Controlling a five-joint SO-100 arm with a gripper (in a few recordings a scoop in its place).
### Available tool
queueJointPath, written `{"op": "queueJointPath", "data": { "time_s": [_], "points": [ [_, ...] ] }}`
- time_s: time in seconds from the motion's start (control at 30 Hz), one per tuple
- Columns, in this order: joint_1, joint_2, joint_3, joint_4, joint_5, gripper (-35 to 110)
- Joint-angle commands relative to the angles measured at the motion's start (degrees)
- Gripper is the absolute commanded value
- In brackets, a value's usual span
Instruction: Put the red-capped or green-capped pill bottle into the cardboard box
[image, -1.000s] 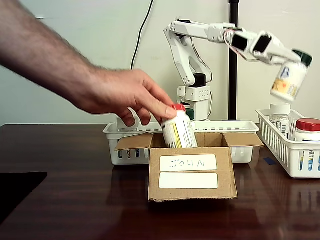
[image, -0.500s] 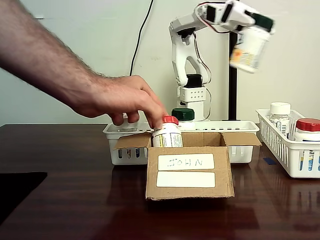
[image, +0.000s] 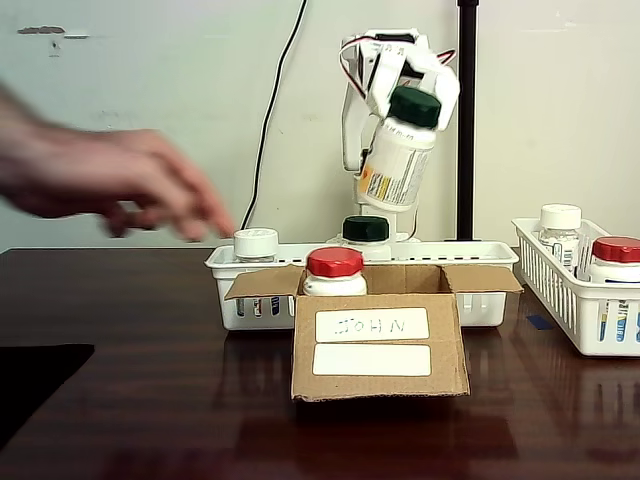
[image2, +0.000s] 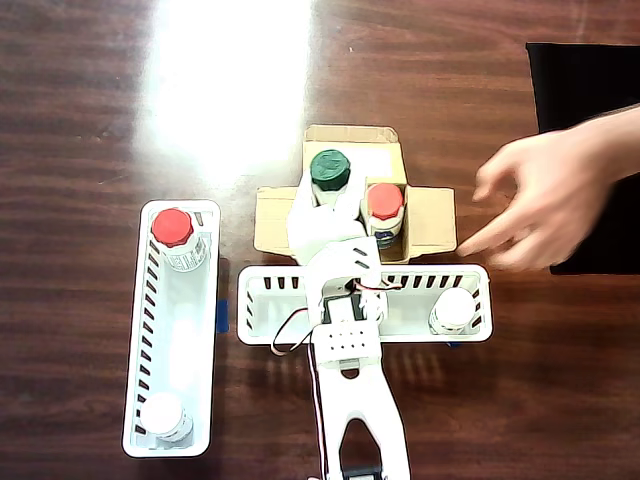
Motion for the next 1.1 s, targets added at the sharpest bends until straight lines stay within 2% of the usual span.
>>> {"op": "queueJointPath", "data": {
  "time_s": [0.0,0.23,0.6,0.9,1.07],
  "points": [
    [1.2,0.6,1.0,-6.6,1.1,1],
    [-2.3,4.0,10.5,-8.8,-1.7,1],
    [-7.5,4.4,23.3,-20.2,-3.8,3],
    [-6.9,4.1,23.6,-21.9,-2.9,48],
    [-6.1,9.7,21.9,-15.4,-3.1,62]
  ]
}}
